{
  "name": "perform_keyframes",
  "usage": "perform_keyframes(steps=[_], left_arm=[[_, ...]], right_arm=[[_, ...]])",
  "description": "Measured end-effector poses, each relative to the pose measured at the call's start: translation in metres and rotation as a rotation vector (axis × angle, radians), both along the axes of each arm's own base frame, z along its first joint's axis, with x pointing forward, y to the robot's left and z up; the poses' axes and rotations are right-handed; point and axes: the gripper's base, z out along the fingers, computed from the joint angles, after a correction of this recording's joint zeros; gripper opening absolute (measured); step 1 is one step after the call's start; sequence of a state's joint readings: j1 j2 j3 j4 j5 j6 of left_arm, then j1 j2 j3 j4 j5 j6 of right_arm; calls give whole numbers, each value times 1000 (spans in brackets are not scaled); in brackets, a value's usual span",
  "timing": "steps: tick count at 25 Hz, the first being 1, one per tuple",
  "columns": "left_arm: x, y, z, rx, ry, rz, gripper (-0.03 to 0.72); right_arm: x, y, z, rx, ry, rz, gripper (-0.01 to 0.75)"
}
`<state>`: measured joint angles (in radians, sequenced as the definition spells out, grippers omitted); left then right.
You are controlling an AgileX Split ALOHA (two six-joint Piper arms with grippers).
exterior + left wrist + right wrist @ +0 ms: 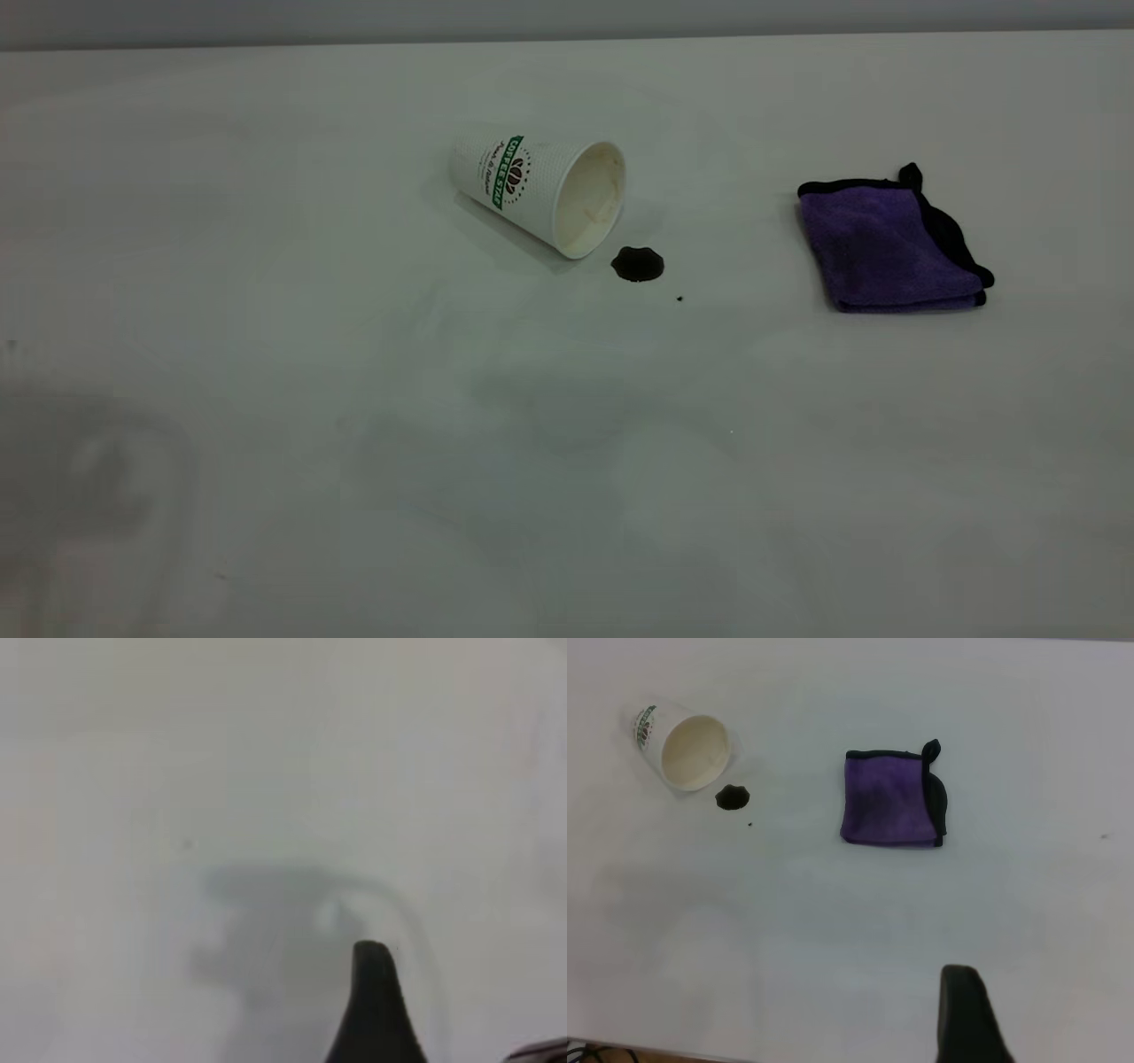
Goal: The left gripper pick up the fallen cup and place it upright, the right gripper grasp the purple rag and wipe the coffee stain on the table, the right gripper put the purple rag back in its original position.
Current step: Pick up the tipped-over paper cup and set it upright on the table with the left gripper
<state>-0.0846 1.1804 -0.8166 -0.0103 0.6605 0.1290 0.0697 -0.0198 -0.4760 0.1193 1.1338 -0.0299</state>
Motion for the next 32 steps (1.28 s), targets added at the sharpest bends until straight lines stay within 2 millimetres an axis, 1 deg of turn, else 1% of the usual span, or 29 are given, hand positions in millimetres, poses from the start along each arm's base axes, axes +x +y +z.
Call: perform_keyframes(steps=[2, 6, 9, 11, 13, 18, 24, 26, 29, 32], left_arm=[[22, -15, -11, 10, 34, -52, 592], [59, -57, -40, 24, 85, -146, 591], [77, -94, -63, 63, 128, -232, 591], [86, -118, -75, 92, 138, -281, 591], [96, -139, -87, 116, 137, -304, 591], [113, -191, -114, 169, 111, -345, 591], [137, -251, -144, 236, -6, -365, 591], [145, -267, -152, 253, -60, -354, 591], [156, -284, -166, 291, -129, -341, 591], [162, -292, -182, 343, -160, -327, 591]], right_arm=[[0, 0, 0, 0, 0, 0, 487], [0, 0, 0, 0, 0, 0, 487], [0, 0, 0, 0, 0, 0, 487], [0, 0, 0, 0, 0, 0, 487], [0, 0, 0, 0, 0, 0, 487], [0, 0, 0, 0, 0, 0, 487], [0, 0, 0, 0, 0, 0, 487], [0, 0, 0, 0, 0, 0, 487], [0, 0, 0, 0, 0, 0, 487], [0, 0, 0, 0, 0, 0, 487]])
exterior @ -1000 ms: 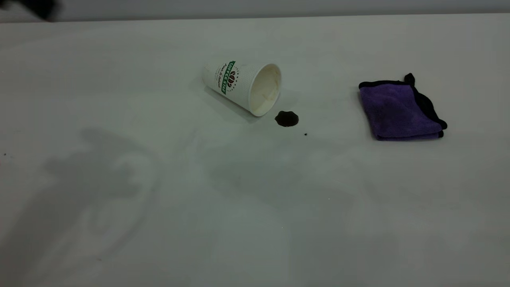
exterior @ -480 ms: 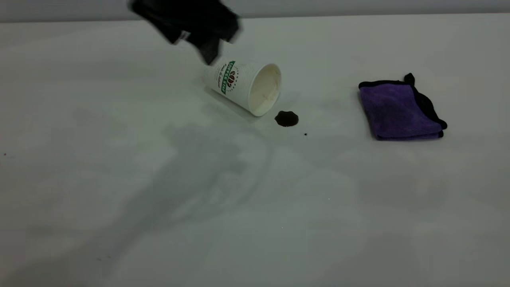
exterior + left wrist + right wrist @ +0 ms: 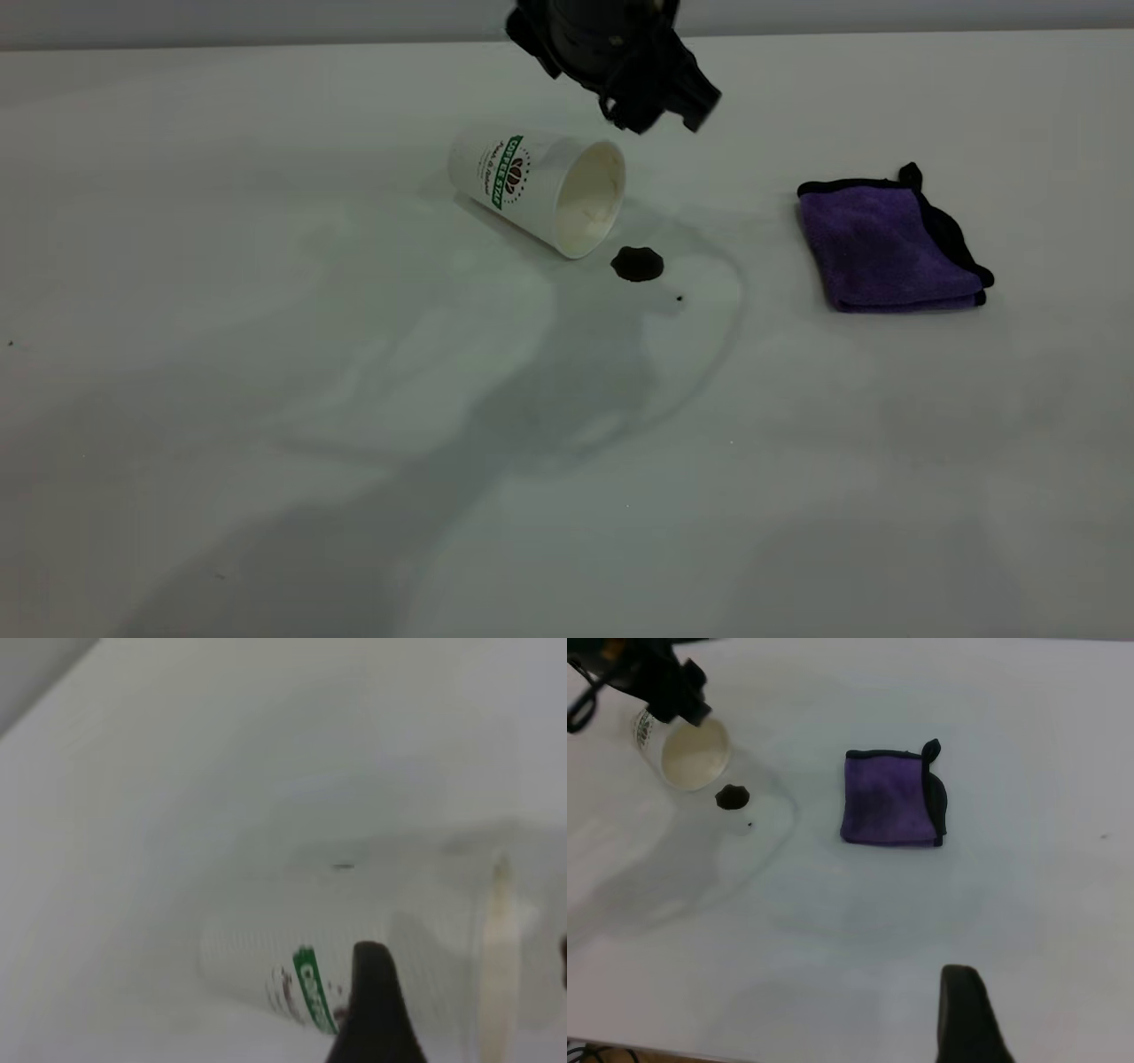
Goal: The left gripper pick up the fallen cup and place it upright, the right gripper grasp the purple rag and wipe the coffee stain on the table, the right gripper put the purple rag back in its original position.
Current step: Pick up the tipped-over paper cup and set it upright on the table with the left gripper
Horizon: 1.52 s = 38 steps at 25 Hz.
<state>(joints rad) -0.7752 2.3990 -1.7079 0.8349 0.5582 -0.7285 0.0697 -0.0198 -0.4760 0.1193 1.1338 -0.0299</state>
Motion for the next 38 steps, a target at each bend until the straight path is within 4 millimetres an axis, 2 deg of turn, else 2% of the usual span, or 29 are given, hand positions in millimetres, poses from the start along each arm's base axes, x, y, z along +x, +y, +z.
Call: perform_keyframes(steps=[6, 10, 21, 31, 34, 37, 38], left_arm=[[2, 0, -30, 36, 6, 24, 591], [2, 3, -43, 75, 5, 21, 591], [1, 11, -46, 143, 7, 74, 577], [1, 20, -74, 233, -19, 106, 547], [3, 21, -71, 235, -68, 136, 486], [5, 23, -69, 248, -93, 151, 349], [5, 24, -69, 255, -95, 159, 282]], right_arm=[[0, 0, 0, 0, 0, 0, 487], [0, 0, 0, 0, 0, 0, 487], [0, 0, 0, 0, 0, 0, 487], [0, 0, 0, 0, 0, 0, 487], [0, 0, 0, 0, 0, 0, 487], [0, 0, 0, 0, 0, 0, 487], [0, 0, 0, 0, 0, 0, 487]])
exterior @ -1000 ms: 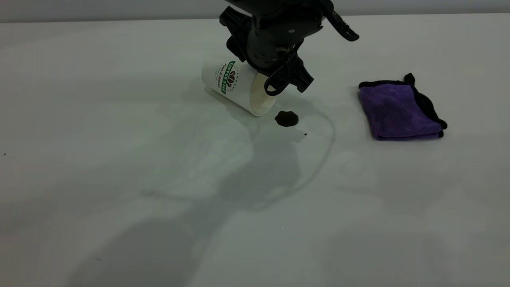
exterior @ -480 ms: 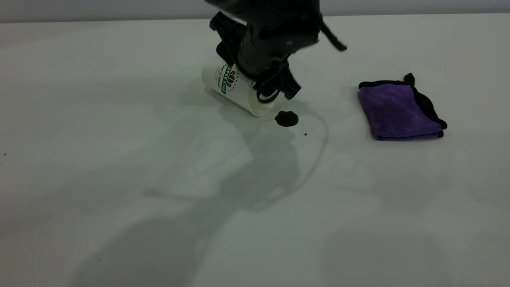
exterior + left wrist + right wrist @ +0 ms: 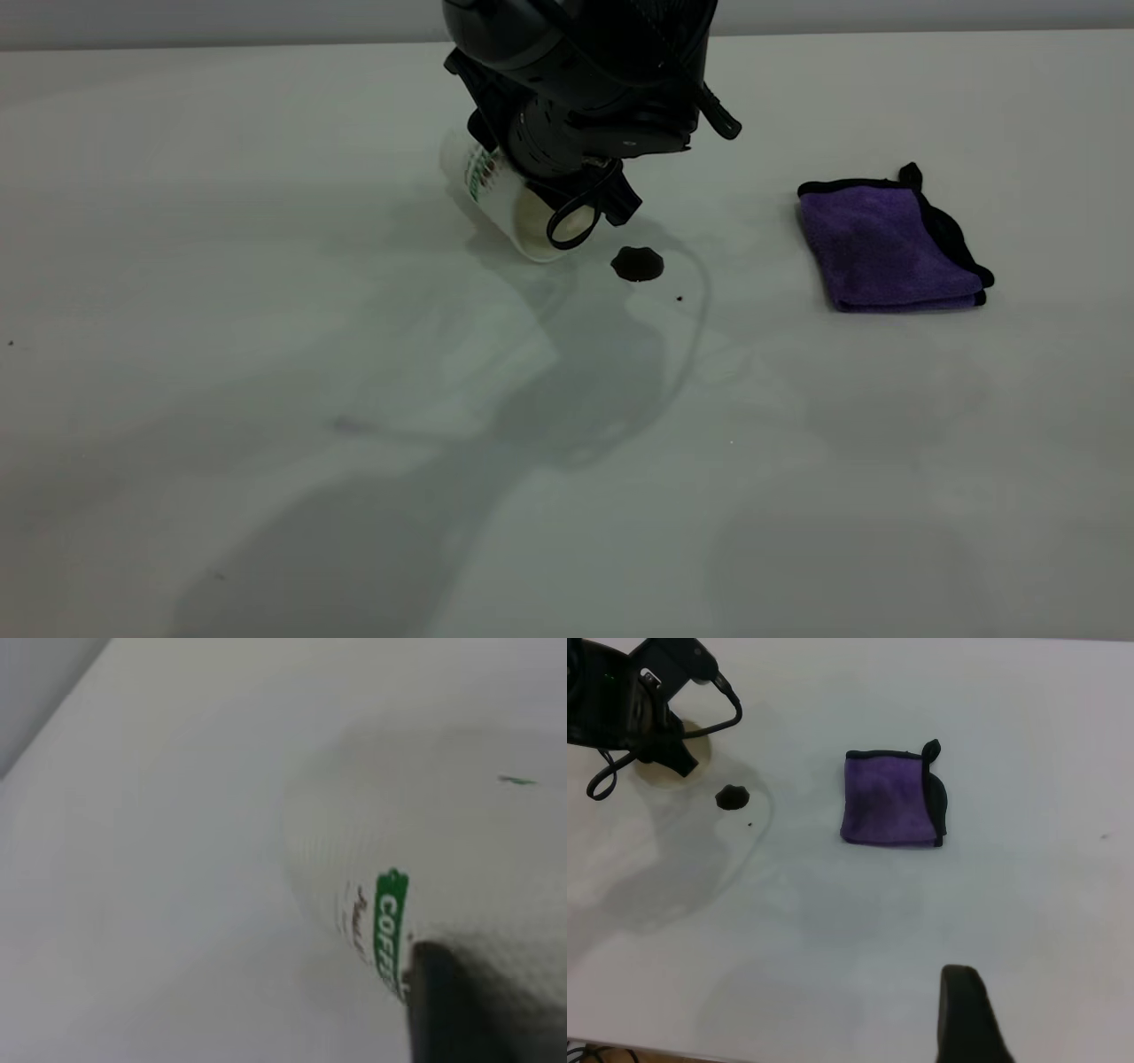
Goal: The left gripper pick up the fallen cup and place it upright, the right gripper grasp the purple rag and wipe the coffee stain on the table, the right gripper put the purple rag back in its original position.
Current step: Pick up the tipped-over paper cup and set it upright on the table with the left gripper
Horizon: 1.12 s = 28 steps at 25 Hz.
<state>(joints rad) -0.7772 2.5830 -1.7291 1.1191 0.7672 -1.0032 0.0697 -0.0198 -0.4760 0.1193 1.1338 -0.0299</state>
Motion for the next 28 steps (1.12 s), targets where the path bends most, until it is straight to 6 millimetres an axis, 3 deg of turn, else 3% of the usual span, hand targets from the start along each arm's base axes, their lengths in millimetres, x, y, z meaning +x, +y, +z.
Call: perform_keyframes(steps=[3, 6, 11, 16, 21, 28], left_arm=[[0, 5, 3, 68, -8, 15, 89], [1, 8, 13, 138, 11, 3, 12], [8, 21, 55, 88, 155, -11, 0], [32, 69, 96, -109, 395, 3, 0], [51, 113, 95, -362, 667, -45, 0], [76, 162, 79, -458, 725, 24, 0]], right_arm=[[0, 0, 0, 0, 0, 0, 487], [0, 0, 0, 0, 0, 0, 487], [0, 0, 0, 0, 0, 0, 487], [0, 0, 0, 0, 0, 0, 487], [0, 0, 0, 0, 0, 0, 487], [0, 0, 0, 0, 0, 0, 487]])
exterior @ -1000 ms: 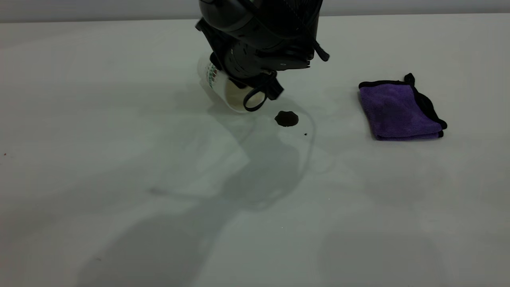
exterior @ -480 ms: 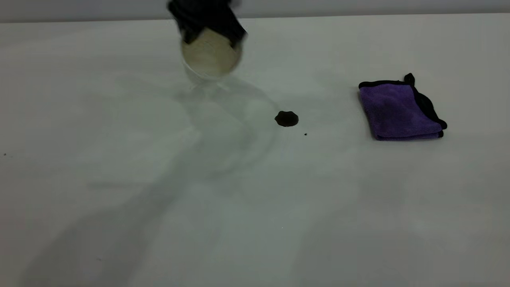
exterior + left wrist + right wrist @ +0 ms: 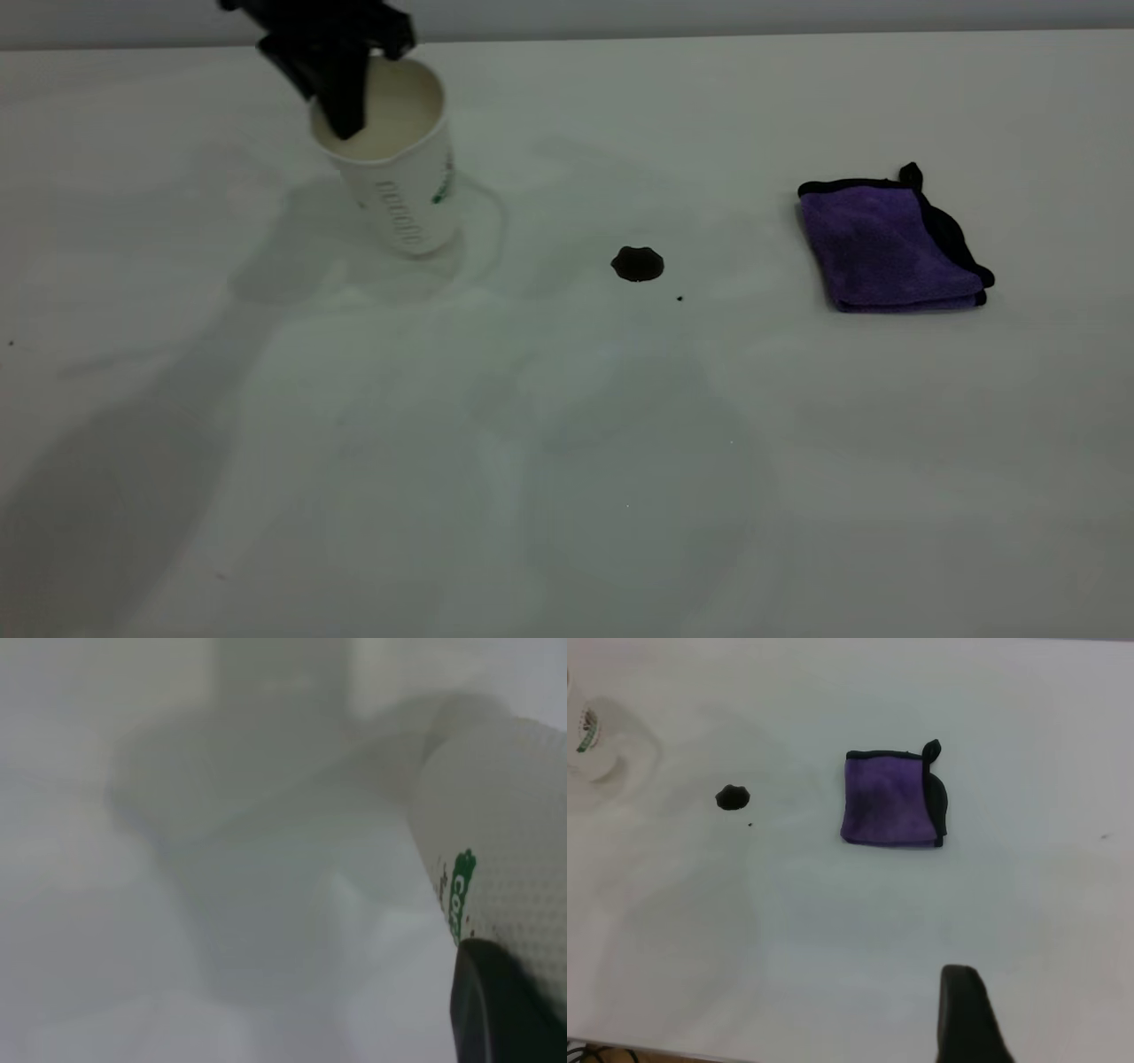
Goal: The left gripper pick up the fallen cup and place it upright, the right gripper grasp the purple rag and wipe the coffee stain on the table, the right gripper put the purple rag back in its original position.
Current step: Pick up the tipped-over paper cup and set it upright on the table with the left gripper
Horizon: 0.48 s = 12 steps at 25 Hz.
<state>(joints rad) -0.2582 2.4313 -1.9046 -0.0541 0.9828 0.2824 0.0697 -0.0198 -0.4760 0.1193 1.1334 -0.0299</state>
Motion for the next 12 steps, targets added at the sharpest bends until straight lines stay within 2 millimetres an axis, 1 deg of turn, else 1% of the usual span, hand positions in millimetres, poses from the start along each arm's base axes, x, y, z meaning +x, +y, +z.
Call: perform_keyframes(steps=[2, 5, 12], left_arm=[[1, 3, -8, -1, 8, 8, 0], [1, 2, -17, -7, 20, 9, 0], [1, -2, -23, -49, 34, 28, 2]], right_arm=[[0, 0, 0, 0, 0, 0, 487], [0, 0, 0, 0, -1, 0, 487], [0, 0, 0, 0, -1, 0, 487]])
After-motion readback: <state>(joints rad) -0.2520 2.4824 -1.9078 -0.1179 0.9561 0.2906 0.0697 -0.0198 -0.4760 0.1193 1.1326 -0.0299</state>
